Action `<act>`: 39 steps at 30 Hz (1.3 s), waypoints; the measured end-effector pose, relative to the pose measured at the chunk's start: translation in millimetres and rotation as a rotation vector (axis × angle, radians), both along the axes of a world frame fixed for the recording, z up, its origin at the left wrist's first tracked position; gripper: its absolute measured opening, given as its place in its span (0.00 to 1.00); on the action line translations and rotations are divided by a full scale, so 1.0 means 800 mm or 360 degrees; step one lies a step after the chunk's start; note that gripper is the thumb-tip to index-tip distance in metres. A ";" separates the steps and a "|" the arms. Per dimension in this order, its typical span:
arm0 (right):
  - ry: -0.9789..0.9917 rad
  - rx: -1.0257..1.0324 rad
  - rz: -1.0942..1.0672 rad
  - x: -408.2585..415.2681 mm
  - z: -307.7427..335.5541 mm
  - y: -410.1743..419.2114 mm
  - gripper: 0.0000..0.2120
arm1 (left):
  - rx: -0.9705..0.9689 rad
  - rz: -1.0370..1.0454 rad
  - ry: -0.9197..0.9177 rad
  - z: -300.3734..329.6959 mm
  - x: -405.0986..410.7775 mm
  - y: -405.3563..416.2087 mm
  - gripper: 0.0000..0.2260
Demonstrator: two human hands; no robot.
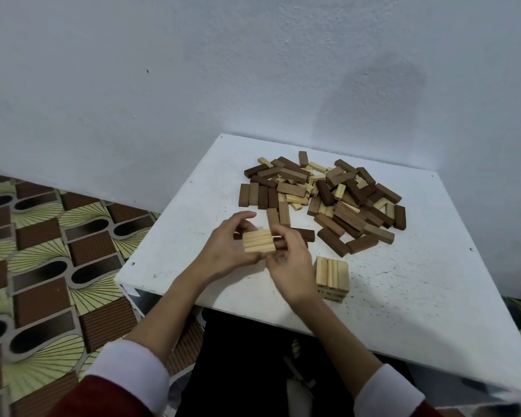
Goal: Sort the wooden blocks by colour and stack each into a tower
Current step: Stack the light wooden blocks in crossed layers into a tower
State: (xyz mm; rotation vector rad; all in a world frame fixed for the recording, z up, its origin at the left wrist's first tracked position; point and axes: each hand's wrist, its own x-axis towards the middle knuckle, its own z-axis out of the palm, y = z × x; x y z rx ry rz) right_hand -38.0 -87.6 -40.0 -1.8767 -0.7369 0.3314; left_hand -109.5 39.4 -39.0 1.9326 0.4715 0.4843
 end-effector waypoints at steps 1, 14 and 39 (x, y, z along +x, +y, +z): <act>0.0005 0.0019 0.0070 0.004 0.011 -0.006 0.26 | -0.0014 -0.0030 -0.0027 0.008 0.001 -0.001 0.32; -0.0425 -0.0307 0.0387 0.092 0.041 -0.136 0.36 | 0.0313 -0.0585 0.0086 0.032 0.064 -0.086 0.38; -0.0189 -0.0467 0.0397 0.091 0.024 -0.148 0.40 | 0.0421 -0.0699 0.0290 0.017 0.066 -0.098 0.43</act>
